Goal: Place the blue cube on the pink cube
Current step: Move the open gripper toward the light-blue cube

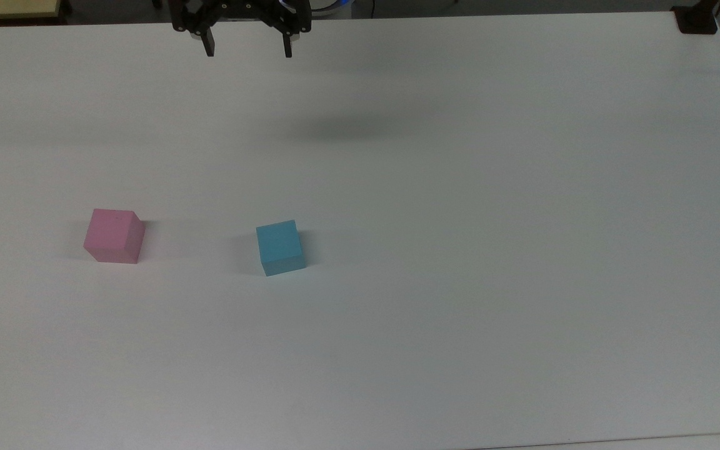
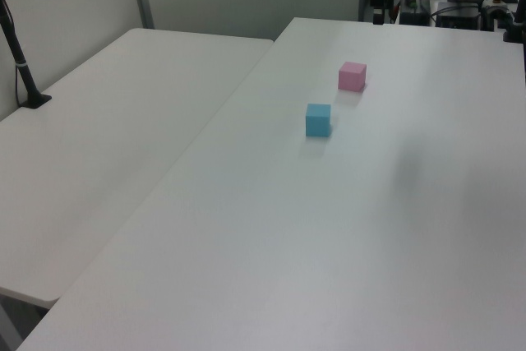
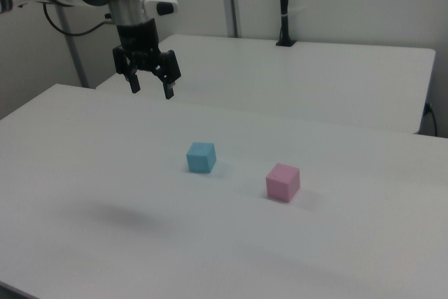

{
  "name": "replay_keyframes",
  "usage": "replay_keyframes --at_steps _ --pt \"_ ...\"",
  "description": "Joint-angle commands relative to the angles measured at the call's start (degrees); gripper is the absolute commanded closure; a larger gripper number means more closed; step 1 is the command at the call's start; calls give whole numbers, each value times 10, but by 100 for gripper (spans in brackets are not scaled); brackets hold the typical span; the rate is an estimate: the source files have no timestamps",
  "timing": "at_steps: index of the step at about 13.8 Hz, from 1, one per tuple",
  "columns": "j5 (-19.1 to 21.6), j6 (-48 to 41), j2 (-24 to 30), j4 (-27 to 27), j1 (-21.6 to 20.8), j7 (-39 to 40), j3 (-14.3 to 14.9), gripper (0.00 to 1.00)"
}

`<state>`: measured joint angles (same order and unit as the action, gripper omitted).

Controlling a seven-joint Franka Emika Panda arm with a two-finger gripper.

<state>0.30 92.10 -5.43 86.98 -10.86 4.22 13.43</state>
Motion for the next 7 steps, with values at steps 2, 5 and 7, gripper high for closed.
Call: replay_keyframes --at_steps 2,5,7 --pt "-11 3 16 16 9 -4 0 0" --pt "-11 4 15 15 9 -4 -1 0" --pt "-11 4 14 15 9 -4 -1 0"
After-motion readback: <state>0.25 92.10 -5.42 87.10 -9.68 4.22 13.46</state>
